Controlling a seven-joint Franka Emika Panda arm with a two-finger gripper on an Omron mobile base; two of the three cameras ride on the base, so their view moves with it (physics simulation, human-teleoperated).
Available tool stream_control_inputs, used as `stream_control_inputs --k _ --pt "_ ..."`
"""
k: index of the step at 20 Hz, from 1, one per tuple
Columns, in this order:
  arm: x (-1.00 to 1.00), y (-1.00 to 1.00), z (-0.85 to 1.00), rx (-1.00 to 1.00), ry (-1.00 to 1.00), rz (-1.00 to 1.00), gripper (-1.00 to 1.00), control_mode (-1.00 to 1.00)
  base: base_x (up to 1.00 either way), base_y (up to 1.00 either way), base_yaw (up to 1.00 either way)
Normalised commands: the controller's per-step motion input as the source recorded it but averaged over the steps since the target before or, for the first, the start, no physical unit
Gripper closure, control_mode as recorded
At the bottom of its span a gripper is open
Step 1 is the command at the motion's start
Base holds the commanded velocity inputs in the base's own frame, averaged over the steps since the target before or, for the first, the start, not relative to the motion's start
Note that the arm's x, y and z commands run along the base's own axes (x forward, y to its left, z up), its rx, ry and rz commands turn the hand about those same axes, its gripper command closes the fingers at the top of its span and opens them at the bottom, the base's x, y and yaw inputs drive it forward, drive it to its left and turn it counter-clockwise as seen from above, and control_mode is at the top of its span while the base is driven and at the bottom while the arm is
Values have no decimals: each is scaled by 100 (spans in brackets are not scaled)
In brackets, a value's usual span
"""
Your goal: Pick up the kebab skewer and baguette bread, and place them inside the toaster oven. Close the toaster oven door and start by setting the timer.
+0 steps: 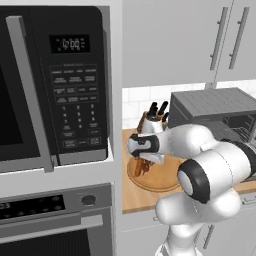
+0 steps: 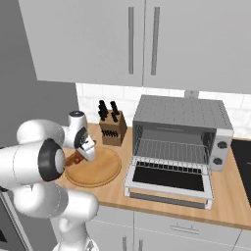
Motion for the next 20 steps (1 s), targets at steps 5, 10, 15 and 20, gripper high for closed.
stream_control_inputs --k 5,10,15,20 --pt "-65 -45 83 0 0 -3 100 -100 0 0 0" --pt "-86 -30 83 0 0 -16 100 -100 0 0 0" --pt "-78 -41 76 1 -3 -21 100 -100 0 0 0" --pt "-44 -69 72 1 -13 -22 100 -100 0 0 0"
